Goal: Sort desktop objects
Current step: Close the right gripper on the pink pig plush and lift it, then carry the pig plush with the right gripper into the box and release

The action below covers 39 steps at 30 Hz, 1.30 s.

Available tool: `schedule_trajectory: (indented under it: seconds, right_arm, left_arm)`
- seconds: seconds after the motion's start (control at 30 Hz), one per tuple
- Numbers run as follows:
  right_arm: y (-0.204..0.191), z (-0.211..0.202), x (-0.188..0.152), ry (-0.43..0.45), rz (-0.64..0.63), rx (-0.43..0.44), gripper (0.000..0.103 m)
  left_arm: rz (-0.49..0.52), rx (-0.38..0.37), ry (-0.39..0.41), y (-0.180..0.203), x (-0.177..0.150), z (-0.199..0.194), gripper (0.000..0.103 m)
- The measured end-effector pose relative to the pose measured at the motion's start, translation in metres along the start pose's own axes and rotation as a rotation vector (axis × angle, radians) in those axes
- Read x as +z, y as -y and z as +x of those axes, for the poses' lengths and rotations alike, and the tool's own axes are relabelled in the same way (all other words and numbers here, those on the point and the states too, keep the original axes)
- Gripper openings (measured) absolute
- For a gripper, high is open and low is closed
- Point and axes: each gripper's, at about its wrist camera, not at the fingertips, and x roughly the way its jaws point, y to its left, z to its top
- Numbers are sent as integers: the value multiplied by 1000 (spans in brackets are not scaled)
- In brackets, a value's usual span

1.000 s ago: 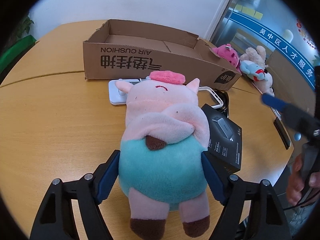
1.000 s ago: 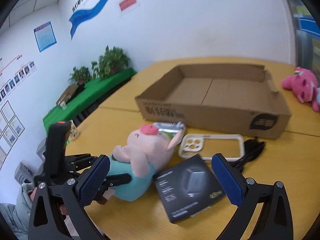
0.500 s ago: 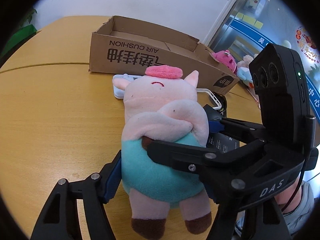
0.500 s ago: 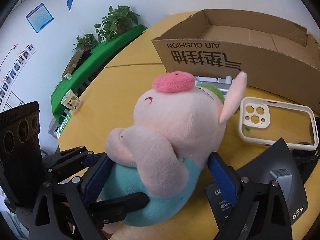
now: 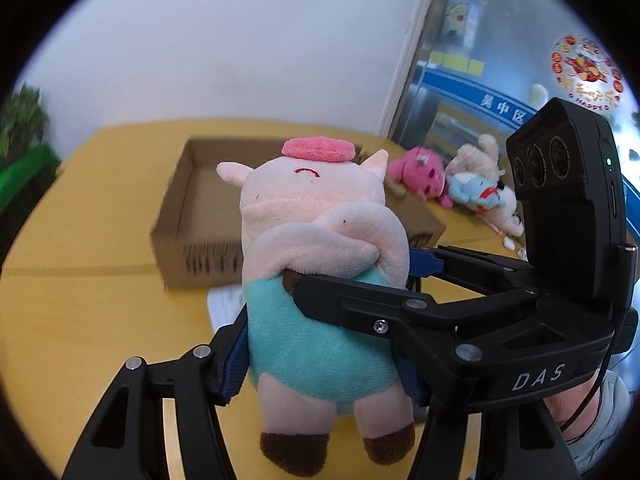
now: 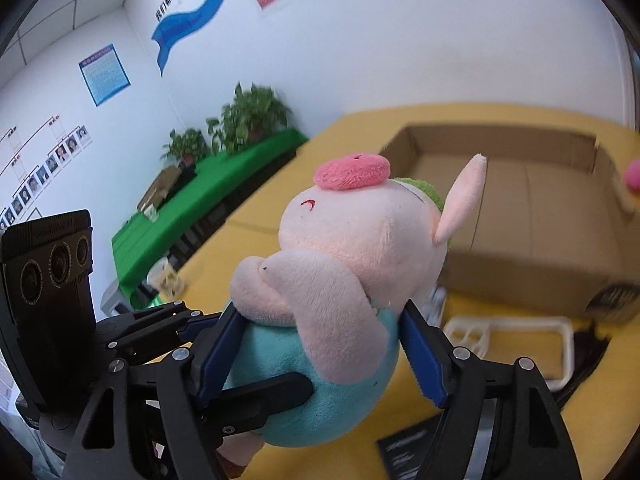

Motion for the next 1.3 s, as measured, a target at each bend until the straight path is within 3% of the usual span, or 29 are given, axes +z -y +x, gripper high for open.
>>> schedule_trajectory:
  seconds: [0.13, 0.3, 0.63, 0.8, 1.0, 1.3]
  right_arm:
    - [6, -27, 53, 99, -66, -50, 74]
    - [14, -39, 108, 163, -119, -73, 74]
    - [31, 4, 201, 159, -179, -46, 74]
    - [58, 46, 232, 121, -163, -15, 74]
    - [101, 112, 251, 37, -105, -1, 74]
    - [173, 226, 229, -174, 24, 41, 74]
  left_arm:
    - [66, -21, 103, 12, 55, -1, 61]
    - [99, -26, 185, 12, 104, 0, 61]
    - [68, 16, 229, -30, 180, 26, 61]
    - [39, 43, 199, -49, 202, 58, 61]
    - [-8, 45, 105, -71, 215, 119, 61]
    - [-154, 39, -100, -123, 195, 214, 60]
